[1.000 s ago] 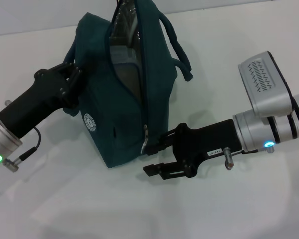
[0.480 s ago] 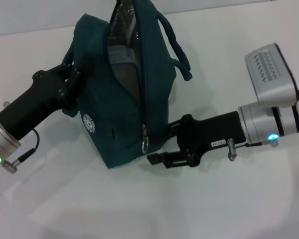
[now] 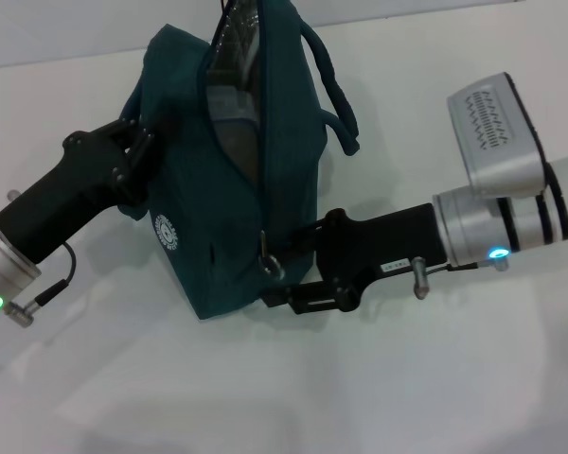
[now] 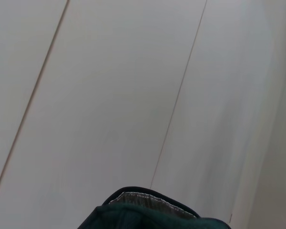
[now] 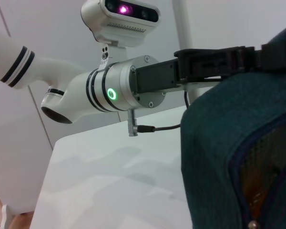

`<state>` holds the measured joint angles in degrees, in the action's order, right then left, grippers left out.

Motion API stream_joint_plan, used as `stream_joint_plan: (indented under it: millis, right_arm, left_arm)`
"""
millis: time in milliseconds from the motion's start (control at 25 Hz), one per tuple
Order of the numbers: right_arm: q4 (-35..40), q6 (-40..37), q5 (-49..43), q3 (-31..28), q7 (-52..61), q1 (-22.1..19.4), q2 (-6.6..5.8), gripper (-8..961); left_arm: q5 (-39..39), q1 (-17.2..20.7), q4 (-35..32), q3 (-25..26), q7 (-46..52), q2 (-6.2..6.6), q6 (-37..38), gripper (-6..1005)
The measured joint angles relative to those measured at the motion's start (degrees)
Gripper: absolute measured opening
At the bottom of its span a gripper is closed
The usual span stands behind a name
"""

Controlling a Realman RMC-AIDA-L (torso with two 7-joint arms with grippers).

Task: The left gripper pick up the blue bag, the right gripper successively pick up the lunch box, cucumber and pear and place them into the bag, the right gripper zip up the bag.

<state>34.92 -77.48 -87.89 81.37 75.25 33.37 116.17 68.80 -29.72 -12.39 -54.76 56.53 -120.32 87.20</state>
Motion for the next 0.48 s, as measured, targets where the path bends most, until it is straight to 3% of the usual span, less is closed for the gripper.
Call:
stream_joint_plan:
  millis: [480]
  right_arm:
    - [0.07,1.85,4.33,6.12,0.04,1.40,0.01,296]
  left_arm:
    - [0.21,0.22,0.00,0.00,-0.02,0.00,0.04,86]
